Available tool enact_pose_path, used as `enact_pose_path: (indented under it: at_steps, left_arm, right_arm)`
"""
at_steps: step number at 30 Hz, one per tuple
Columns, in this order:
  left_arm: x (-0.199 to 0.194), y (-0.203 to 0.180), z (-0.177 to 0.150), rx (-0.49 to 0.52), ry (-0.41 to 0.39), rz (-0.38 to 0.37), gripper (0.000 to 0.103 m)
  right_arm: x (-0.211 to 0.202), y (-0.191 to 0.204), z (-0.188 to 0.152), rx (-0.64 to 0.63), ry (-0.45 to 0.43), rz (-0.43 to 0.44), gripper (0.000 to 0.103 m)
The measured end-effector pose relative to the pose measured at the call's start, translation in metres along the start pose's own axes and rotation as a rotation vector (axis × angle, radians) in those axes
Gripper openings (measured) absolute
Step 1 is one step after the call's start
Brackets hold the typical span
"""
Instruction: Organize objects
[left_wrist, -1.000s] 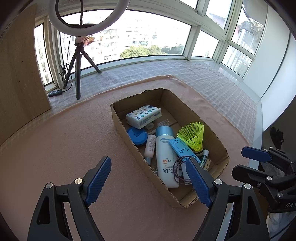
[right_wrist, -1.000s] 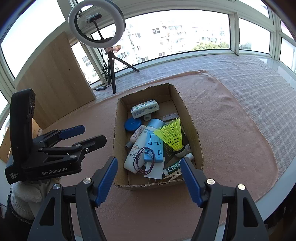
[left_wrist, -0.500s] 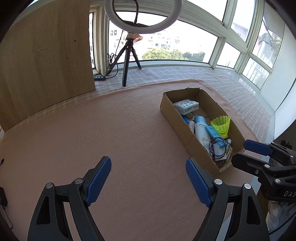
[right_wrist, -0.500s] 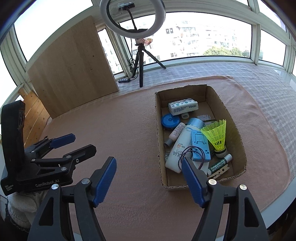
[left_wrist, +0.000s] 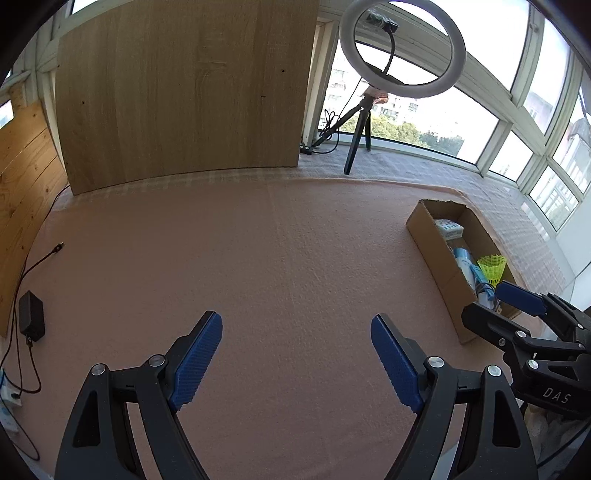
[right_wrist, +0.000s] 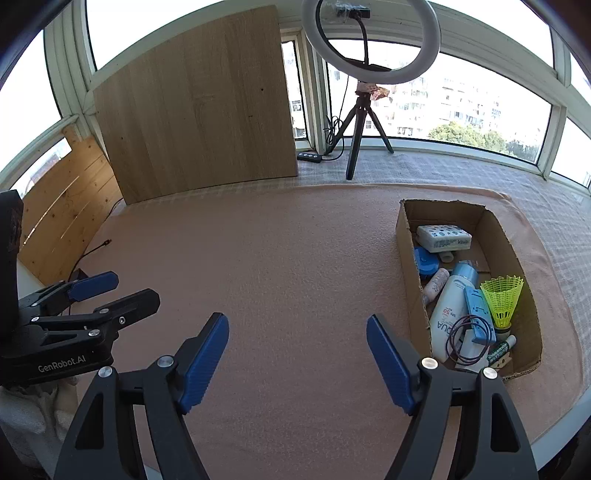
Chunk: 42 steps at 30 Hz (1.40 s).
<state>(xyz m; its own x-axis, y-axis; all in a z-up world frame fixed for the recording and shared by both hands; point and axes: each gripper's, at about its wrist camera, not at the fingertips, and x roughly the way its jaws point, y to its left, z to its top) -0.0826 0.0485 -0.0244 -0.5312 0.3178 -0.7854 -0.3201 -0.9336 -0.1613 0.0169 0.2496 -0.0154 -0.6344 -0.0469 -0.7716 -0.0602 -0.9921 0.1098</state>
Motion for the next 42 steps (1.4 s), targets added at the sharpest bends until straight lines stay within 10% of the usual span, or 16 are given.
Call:
enact_pose_path:
  at_steps: [19,42]
  left_arm:
    - [-0.028,0.079,-0.038,-0.094,0.008,0.118,0.085]
    - [-0.02,0.088,-0.032,-0.072,0.013,0.161,0.085]
  right_arm:
    - [0.02,0.075,-0.004,-0.109,-0.012,0.0,0.075]
    - [0.028,0.079,-0.002,-0.1,-0.011,-0.019,0.075]
